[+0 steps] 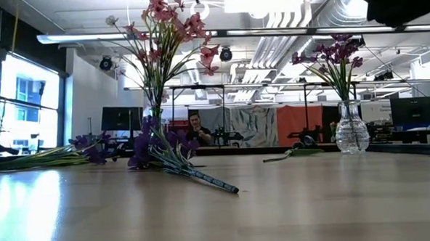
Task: Sort flowers into vase by color
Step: Put the white flowers into the green vase
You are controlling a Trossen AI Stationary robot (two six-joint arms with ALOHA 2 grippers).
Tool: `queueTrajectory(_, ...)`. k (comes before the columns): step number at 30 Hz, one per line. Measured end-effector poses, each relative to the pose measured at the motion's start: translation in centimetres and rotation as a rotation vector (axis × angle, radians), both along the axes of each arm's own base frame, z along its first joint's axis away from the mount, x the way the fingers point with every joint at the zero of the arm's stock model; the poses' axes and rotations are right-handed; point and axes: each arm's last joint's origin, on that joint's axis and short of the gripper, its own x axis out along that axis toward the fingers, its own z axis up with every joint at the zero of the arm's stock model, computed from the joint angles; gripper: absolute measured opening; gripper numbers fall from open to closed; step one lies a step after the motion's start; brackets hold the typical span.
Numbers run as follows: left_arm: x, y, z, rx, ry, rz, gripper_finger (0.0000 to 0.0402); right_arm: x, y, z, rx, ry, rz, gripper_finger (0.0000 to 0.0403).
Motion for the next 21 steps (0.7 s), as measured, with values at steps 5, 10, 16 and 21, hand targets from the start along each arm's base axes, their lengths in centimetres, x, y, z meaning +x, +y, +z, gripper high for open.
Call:
queueTrajectory(5, -3.3, 0.6, -0.5, -0.046, 0.147, 0.252, 0.0003, -1.1, -0.5, 1.9, -0.037, 0.148, -0.163, 0.0102)
queueTrajectory(10, -7.2, 3.7, -2.3, -0.189, 0.191, 0.392, 0.0002, -3.3, -0.8, 4.0, -0.07, 0.26, -0.363, 0.0125)
queueTrajectory(16, -11.3, 8.9, -3.7, -0.276, 0.077, 0.598, 0.0001, -4.3, -0.7, 3.4, -0.099, 0.378, -0.511, 0.0125)
queueTrajectory(21, -13.5, 14.2, -2.5, -0.345, -0.004, 0.728, 0.0001, -4.6, -1.0, -2.6, -0.057, 0.455, -0.511, 0.0125)
